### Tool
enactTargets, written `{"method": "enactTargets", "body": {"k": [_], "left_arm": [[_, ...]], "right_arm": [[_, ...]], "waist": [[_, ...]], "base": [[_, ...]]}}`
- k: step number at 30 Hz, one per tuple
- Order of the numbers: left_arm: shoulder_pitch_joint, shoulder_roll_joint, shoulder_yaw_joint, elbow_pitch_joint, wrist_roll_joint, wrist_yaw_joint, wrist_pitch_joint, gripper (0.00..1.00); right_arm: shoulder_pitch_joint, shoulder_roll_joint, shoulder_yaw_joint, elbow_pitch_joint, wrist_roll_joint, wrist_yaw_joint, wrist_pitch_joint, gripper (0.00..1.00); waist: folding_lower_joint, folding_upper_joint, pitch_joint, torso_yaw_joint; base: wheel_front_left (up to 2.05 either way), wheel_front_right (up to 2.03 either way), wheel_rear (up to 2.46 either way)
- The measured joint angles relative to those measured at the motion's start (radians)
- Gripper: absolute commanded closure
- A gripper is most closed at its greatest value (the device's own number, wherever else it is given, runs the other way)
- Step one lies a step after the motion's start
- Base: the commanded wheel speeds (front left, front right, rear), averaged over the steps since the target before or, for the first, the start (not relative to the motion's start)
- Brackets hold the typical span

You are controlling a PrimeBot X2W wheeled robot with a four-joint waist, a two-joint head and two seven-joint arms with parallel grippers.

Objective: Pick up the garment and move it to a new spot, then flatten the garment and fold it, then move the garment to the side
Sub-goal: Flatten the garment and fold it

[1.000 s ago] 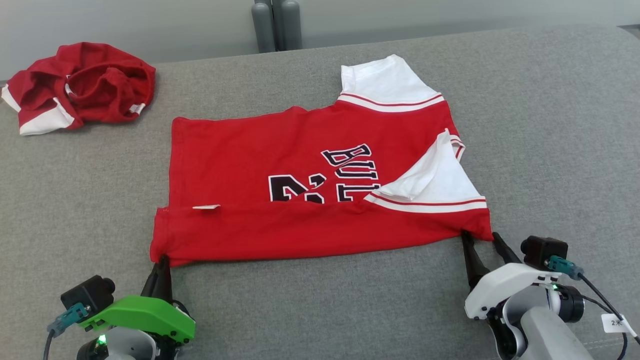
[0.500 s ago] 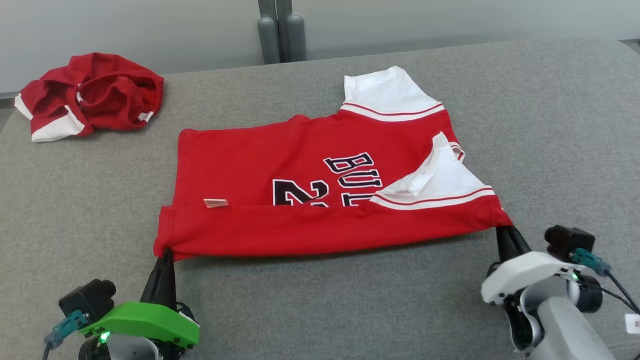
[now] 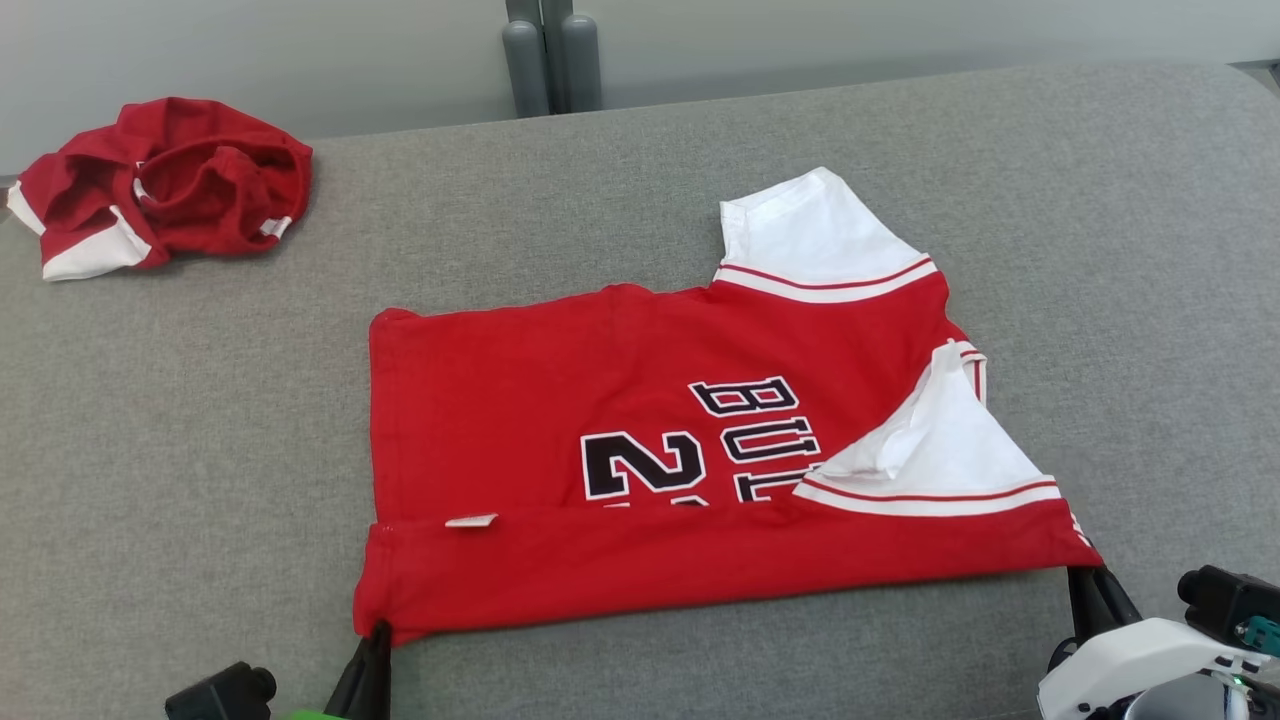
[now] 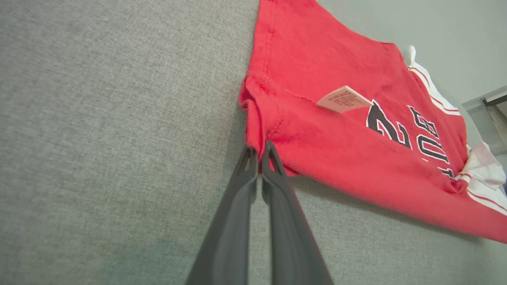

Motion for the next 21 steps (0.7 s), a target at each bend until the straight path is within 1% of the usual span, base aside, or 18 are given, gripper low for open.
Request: {"method": "enactTargets", "body": {"k": [3,4,5,6,9,16,19,21], "left_arm": [[0.005,-0.009,-0.002,0.019,-0.002,0.0,-0.002,1.0],[0.005,-0.012,-0.002,0.024,-0.003,0.0,-0.007,0.71],[0.005,-0.013,-0.001,0.026,-0.004,0.0,-0.009,0.16],[0.005,-0.013,0.002,0.028,-0.005,0.0,-0.014,0.0],[0.005,-0.002,0.024,0.021,-0.009,0.004,-0.028,0.0],[-0.012,0.084,0.088,-0.05,-0.004,0.02,-0.025,0.0],[-0.087,0.124,0.083,-0.063,0.02,0.025,0.009,0.0],[-0.16,0.144,0.063,-0.053,0.036,0.019,0.042,0.0]], "right_arm": [[0.019,0.01,-0.008,-0.026,-0.01,0.0,0.006,1.0],[0.023,0.012,-0.013,-0.03,-0.015,0.0,0.006,0.88],[0.024,0.013,-0.016,-0.033,-0.02,0.0,0.006,0.6],[0.026,0.016,-0.023,-0.035,-0.024,0.0,0.003,0.0],[0.031,0.019,-0.042,-0.043,-0.039,0.0,-0.008,0.0],[0.025,0.02,-0.109,-0.106,-0.089,0.0,-0.036,0.0],[-0.011,0.018,-0.108,-0.151,-0.105,0.0,-0.036,0.0],[-0.039,0.016,-0.087,-0.189,-0.111,0.0,-0.027,0.0]], "waist": [[0.0,0.0,0.006,-0.005],[0.0,0.0,0.007,-0.007],[0.0,0.0,0.008,-0.009],[0.0,0.0,0.009,-0.011],[0.0,0.0,0.011,-0.017],[0.0,0.0,0.021,-0.036],[0.0,0.0,0.031,-0.045],[0.0,0.0,0.042,-0.051]], "base": [[0.0,0.0,0.0],[0.0,0.0,0.0],[0.0,0.0,0.0],[0.0,0.0,0.0],[0.0,0.0,0.0],[0.0,0.0,0.0],[0.0,0.0,0.0],[0.0,0.0,0.0]]}}
